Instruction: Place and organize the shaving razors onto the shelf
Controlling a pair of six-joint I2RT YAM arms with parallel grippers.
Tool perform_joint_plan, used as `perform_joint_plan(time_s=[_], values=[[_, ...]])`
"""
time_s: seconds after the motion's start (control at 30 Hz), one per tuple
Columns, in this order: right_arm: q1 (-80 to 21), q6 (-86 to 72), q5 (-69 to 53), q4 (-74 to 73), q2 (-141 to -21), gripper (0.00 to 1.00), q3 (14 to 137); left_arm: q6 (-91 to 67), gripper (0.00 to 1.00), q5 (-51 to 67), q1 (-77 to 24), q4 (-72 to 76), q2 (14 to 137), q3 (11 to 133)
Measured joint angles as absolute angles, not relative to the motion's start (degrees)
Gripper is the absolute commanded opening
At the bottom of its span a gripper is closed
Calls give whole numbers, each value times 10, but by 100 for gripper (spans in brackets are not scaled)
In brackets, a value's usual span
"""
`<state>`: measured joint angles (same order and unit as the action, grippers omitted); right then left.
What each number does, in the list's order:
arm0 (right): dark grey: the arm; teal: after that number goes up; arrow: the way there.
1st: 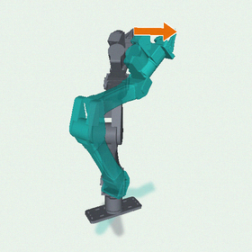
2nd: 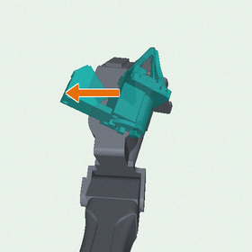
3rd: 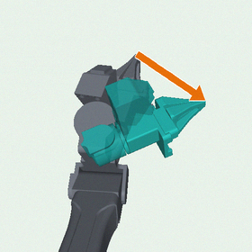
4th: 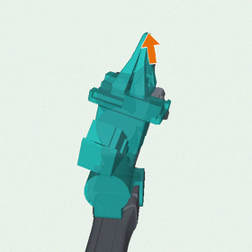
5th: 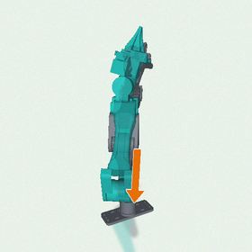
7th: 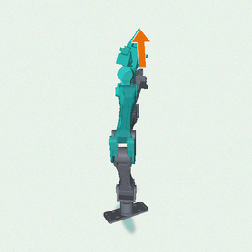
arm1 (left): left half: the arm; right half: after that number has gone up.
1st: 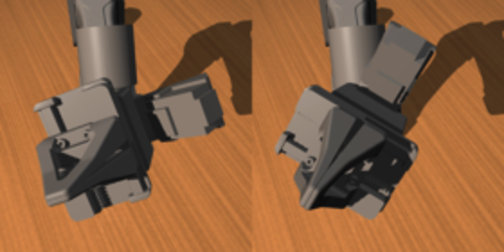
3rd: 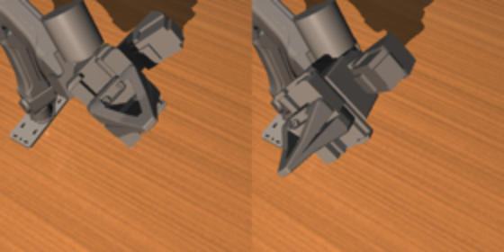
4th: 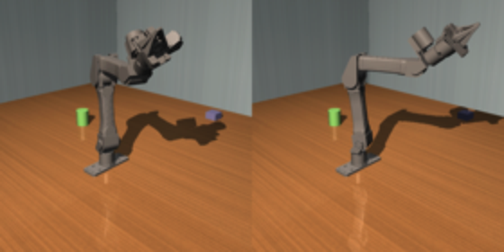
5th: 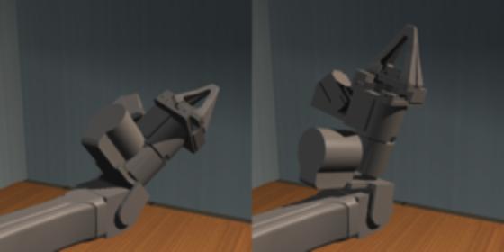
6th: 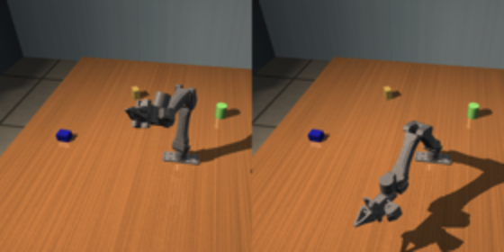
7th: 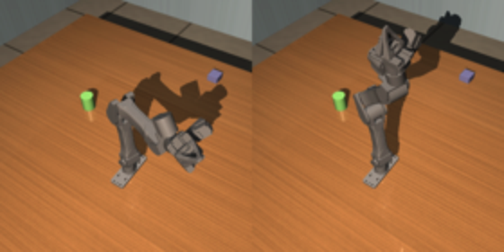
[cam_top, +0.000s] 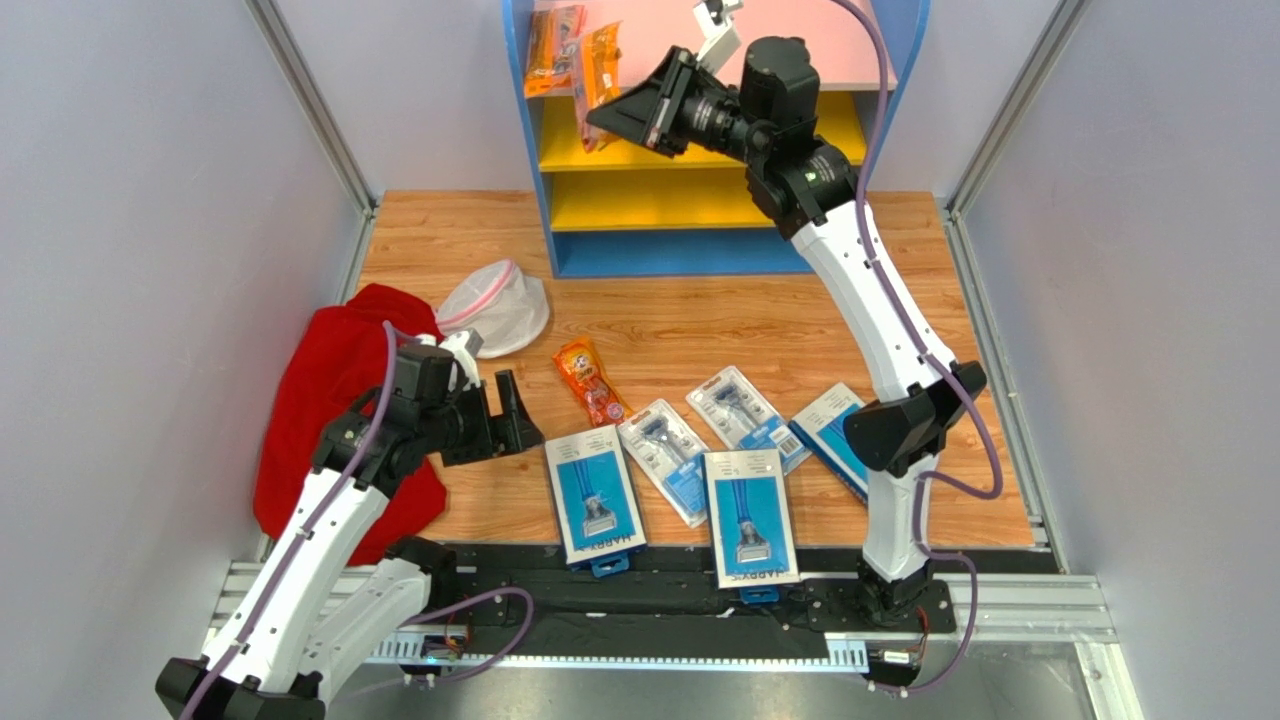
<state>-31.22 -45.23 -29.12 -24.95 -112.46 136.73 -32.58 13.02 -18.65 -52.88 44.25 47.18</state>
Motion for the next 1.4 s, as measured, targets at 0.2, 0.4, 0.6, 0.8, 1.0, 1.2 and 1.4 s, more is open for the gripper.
perform_joint_plan(time_s=[0.2, 0.4, 0.6, 0.8, 1.0, 1.2, 1.4], values=[[-284, -531, -310, -203, -1189, 0, 1422, -320, 89, 132, -187, -527, 445, 472], [-262, -609, -309, -178, -1246, 0, 1439, -319, 89, 136, -187, -520, 445, 472], [-234, -665, -298, -153, -1272, 0, 1450, -318, 89, 144, -187, -513, 445, 472], [-217, -703, -296, -127, -1283, 0, 1467, -318, 89, 148, -187, -510, 445, 470], [-220, -729, -305, -110, -1306, 2, 1472, -317, 89, 150, -187, -504, 443, 470], [-220, -740, -311, -97, -1316, 5, 1472, -311, 89, 147, -187, -500, 449, 506], [-221, -756, -317, -80, -1322, 6, 1472, -307, 89, 150, -187, -488, 484, 575]])
